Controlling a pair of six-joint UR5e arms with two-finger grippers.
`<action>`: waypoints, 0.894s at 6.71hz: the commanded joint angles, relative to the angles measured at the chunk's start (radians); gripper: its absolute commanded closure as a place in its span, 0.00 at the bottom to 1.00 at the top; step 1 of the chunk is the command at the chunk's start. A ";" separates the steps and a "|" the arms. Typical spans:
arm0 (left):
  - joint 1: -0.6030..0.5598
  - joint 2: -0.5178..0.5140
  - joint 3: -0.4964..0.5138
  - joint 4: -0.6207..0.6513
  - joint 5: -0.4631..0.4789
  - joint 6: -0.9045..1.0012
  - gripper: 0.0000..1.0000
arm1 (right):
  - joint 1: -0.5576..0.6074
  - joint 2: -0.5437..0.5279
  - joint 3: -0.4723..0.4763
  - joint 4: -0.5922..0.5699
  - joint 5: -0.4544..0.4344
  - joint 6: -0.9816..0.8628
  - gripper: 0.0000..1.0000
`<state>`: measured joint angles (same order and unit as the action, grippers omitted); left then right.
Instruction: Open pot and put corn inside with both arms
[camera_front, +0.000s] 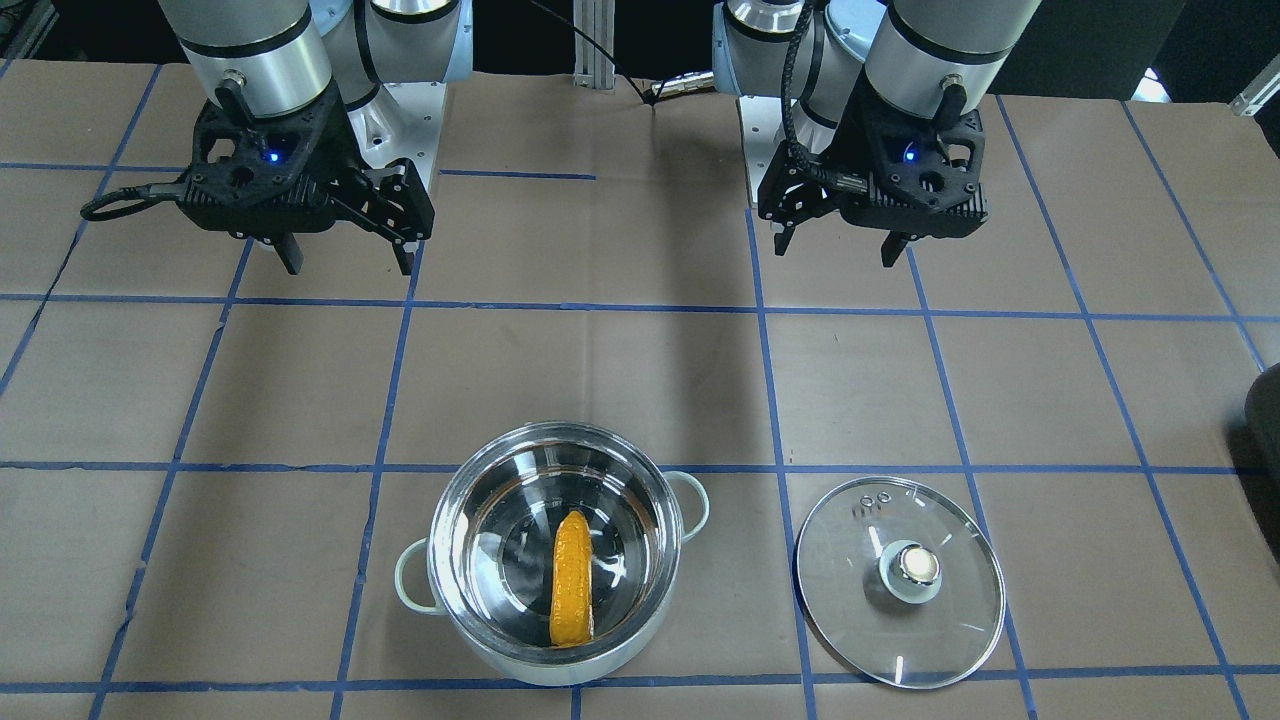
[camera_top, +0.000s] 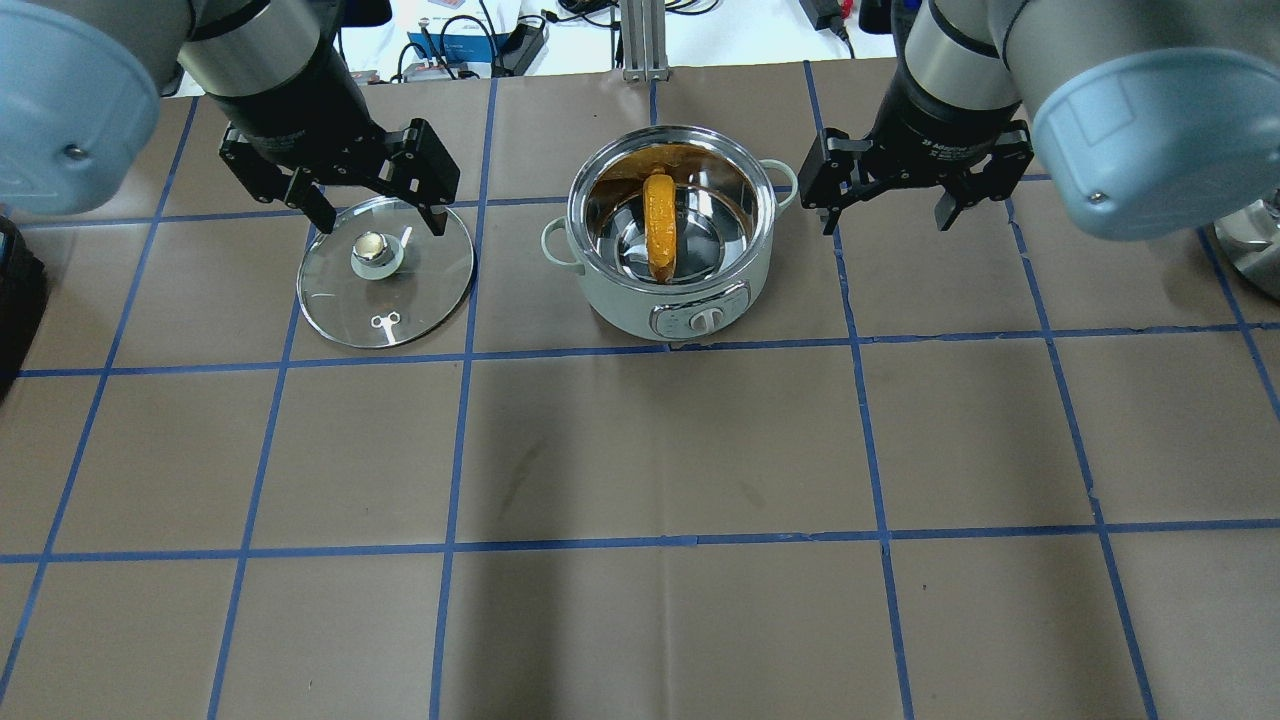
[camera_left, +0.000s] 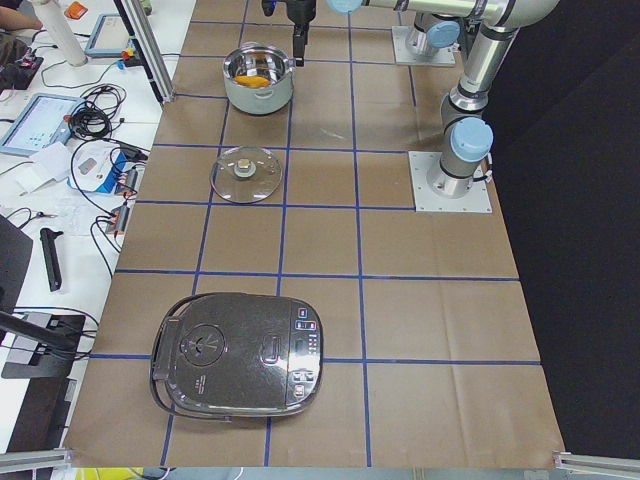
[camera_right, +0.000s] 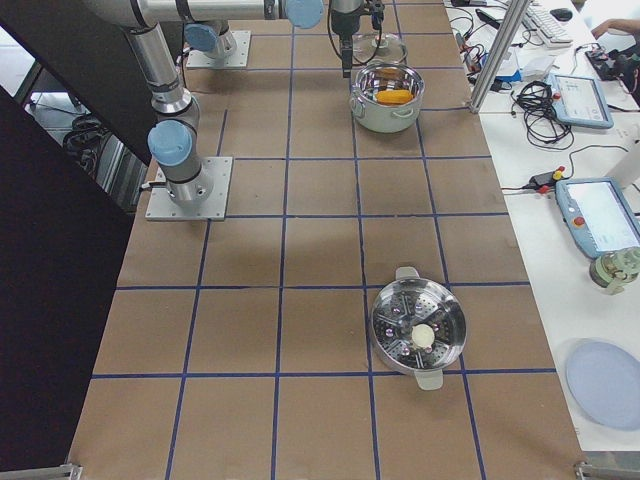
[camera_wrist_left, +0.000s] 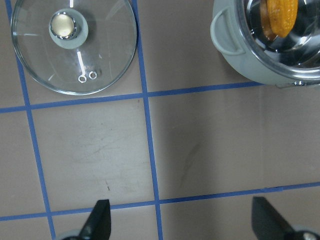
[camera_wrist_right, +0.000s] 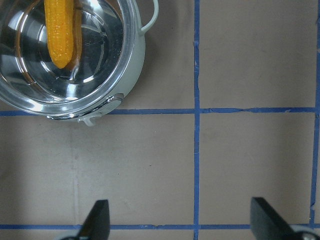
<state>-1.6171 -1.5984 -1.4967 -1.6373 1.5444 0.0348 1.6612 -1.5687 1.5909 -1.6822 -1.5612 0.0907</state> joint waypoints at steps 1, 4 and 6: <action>0.016 0.005 0.001 -0.027 -0.001 0.001 0.00 | -0.003 0.002 -0.038 0.034 -0.008 0.009 0.00; 0.017 0.005 0.001 -0.029 0.002 0.001 0.00 | 0.000 -0.001 -0.035 0.064 -0.007 0.009 0.00; 0.017 0.005 0.003 -0.029 0.000 0.001 0.00 | 0.000 -0.002 -0.034 0.064 -0.007 0.009 0.00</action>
<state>-1.6006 -1.5938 -1.4946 -1.6658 1.5451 0.0353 1.6611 -1.5695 1.5564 -1.6189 -1.5678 0.0996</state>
